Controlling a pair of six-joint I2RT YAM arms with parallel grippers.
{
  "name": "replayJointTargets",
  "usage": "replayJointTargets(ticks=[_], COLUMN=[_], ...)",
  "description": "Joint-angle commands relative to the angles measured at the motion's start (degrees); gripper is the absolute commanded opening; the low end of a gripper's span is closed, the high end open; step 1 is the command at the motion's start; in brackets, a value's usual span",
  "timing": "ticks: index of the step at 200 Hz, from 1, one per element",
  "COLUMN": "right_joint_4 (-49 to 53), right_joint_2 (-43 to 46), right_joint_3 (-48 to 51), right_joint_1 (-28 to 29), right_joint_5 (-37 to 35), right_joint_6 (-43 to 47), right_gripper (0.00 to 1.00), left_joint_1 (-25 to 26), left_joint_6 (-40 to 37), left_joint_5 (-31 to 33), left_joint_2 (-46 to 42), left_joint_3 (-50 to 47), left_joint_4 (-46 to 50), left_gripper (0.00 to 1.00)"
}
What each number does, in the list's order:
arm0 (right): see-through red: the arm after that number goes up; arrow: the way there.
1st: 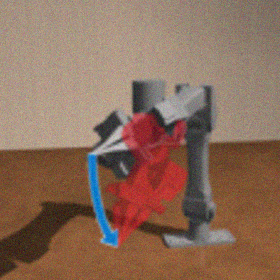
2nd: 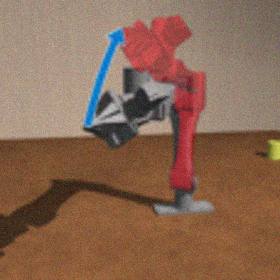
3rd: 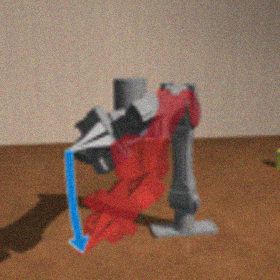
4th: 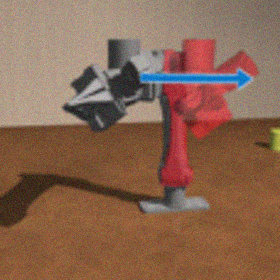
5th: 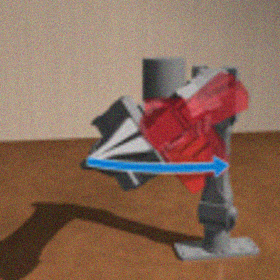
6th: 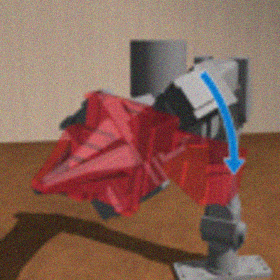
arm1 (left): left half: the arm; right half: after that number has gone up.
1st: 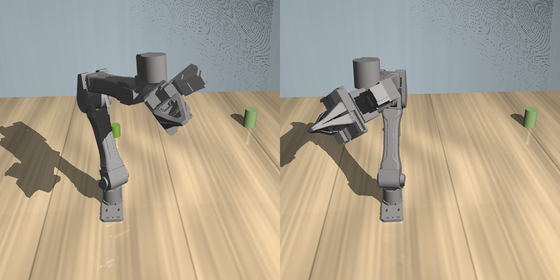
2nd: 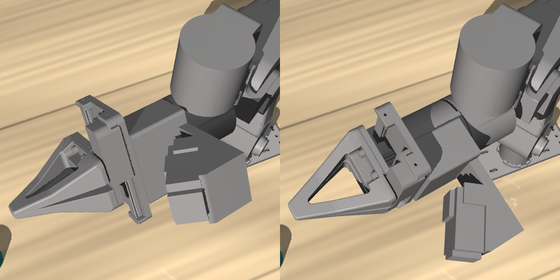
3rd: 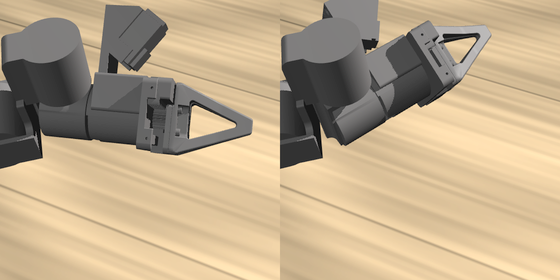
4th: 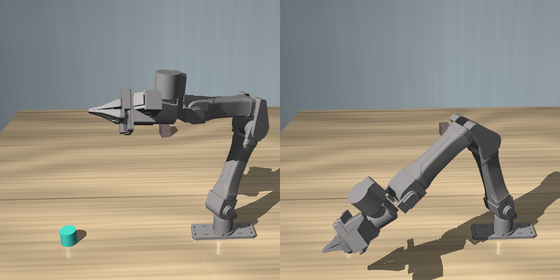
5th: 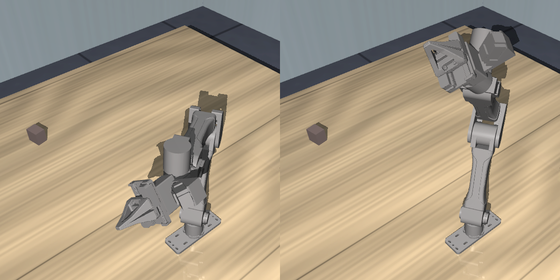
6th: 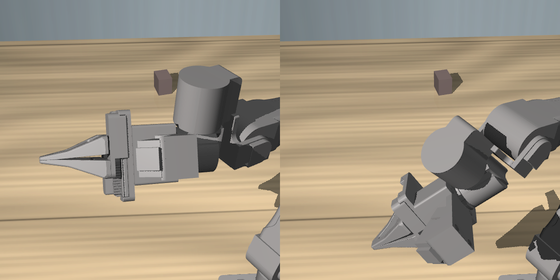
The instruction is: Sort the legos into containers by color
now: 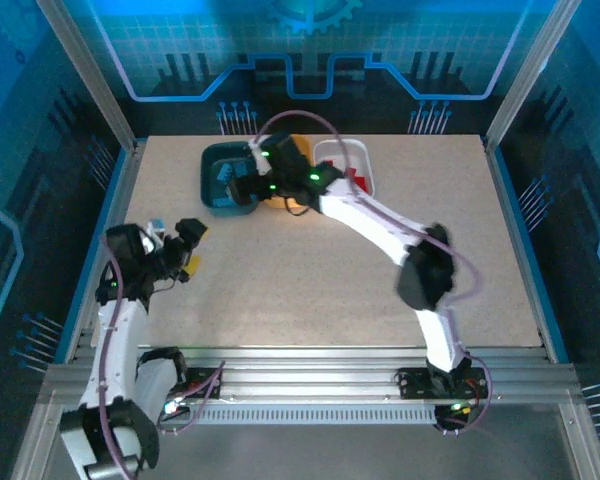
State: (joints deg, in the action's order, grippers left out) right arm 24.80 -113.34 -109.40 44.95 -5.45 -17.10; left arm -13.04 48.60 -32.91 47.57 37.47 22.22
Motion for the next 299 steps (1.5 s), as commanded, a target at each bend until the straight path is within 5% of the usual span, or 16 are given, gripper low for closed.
replayJointTargets(ticks=[1,23,37,50,64,88,122,138,162,173,202,216,241,299], right_joint_4=[-15.28,-28.38,-21.19,-9.64,-8.22,-22.72,-45.24,-54.17,-68.37,-64.63,-73.50,-78.52,-67.85,-67.85], right_joint_2=[19.12,33.68,37.43,40.68,45.20,56.26,57.76,52.50,40.53,39.90,33.48,27.57,27.20,27.09], right_joint_3=[21.12,43.10,46.08,46.22,51.16,68.79,86.69,90.25,91.67,89.30,90.64,90.38,84.46,84.53], right_joint_1=[2.07,3.29,0.60,-6.78,-16.55,-26.13,-41.44,-43.85,-44.37,-44.95,-47.54,-47.86,-43.13,-42.84], right_joint_5=[-10.97,-18.70,-25.64,-14.70,-3.35,5.63,12.83,14.59,14.97,16.90,14.76,15.74,6.93,6.34], right_joint_6=[7.32,16.12,17.95,19.66,18.71,30.97,21.16,19.05,17.41,18.98,15.21,14.94,17.70,17.80], right_gripper=[1.00,1.00,1.00,1.00,1.00,1.00,1.00,1.00,1.00,1.00,1.00,1.00,1.00,1.00], left_joint_1=[8.17,9.90,10.65,11.94,12.40,12.64,12.01,10.60,7.86,7.53,7.46,6.16,8.41,10.05], left_joint_6=[-8.29,-6.66,-9.16,-17.20,-23.86,-35.37,-40.42,-41.54,-42.02,-42.35,-43.30,-42.94,-45.52,-48.69], left_joint_5=[22.97,24.96,32.62,37.22,39.41,38.14,38.87,37.72,32.12,31.47,29.79,27.95,29.00,25.53], left_joint_2=[-4.78,-12.18,-15.53,-15.90,-13.88,-2.10,24.62,22.28,27.89,28.55,45.99,39.94,41.05,41.29], left_joint_3=[7.51,-3.14,-9.57,-13.98,-18.58,-25.98,-27.52,-21.77,-21.04,-20.07,-27.01,-22.74,-17.67,-15.95], left_joint_4=[11.18,-9.41,-18.89,-26.61,-35.23,-55.50,-79.84,-64.36,-71.23,-70.41,-102.53,-85.64,-78.34,-75.94], left_gripper=[0.99,0.99,0.99,0.99,0.99,0.99,0.99,0.99,0.99,0.99,0.99,0.99,0.99,0.99])
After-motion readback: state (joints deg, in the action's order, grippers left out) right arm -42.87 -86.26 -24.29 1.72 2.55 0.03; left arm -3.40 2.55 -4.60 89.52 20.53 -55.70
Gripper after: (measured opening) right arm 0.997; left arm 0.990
